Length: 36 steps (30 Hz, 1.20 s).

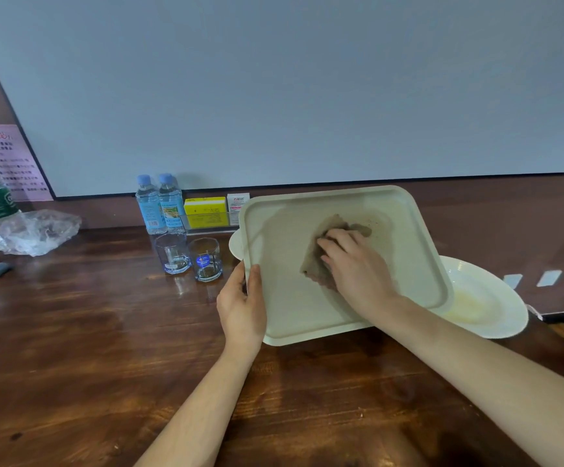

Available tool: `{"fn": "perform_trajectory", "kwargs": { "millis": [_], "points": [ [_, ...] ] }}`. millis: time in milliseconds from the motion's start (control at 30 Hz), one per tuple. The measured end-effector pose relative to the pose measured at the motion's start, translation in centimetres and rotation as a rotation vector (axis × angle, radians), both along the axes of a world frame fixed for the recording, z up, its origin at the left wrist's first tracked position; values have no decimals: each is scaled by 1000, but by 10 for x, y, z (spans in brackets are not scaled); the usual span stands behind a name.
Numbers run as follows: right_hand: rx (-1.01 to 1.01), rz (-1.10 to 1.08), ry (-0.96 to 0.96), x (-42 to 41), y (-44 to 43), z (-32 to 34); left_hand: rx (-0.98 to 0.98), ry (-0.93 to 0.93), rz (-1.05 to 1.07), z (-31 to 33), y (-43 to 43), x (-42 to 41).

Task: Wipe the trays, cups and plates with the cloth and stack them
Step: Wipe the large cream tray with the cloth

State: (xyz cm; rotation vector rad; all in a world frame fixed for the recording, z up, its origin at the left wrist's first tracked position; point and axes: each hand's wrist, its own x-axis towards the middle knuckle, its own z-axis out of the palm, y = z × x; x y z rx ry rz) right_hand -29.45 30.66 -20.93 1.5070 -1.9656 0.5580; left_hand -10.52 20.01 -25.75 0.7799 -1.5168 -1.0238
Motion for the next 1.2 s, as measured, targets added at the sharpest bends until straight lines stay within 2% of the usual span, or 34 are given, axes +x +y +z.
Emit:
{"fn": "perform_trajectory", "kwargs": {
  "millis": [133,233,400,533,600,767,867,933,1133,1200],
  "points": [
    [120,132,73,7,-11,-6,7,-7,-6,-2,-4,2],
    [192,184,46,-3,-12,1,27,16,-41,-2,-6,4],
    [43,-189,-241,-44,-6,21,-8,14,-43,1,-1,3],
    [-33,-320,-311,-50,-4,31,-28,11,-62,3,-5,2],
    [-33,-236,-294,-32,-13,32,-30,12,-52,5,-3,1],
    [29,137,-215,17,-45,16,10,51,-23,4,-10,8],
    [58,204,-183,8,-46,17,6,38,2,3,-12,11],
    [8,139,-216,-10,-39,19,16,27,-15,3,-11,9],
    [-93,-259,-323,-74,3,26,-10,8,-16,12,-7,9],
    [-107,-293,-323,-70,10,25,0,11,-19,13,-5,8]
  ]
}}
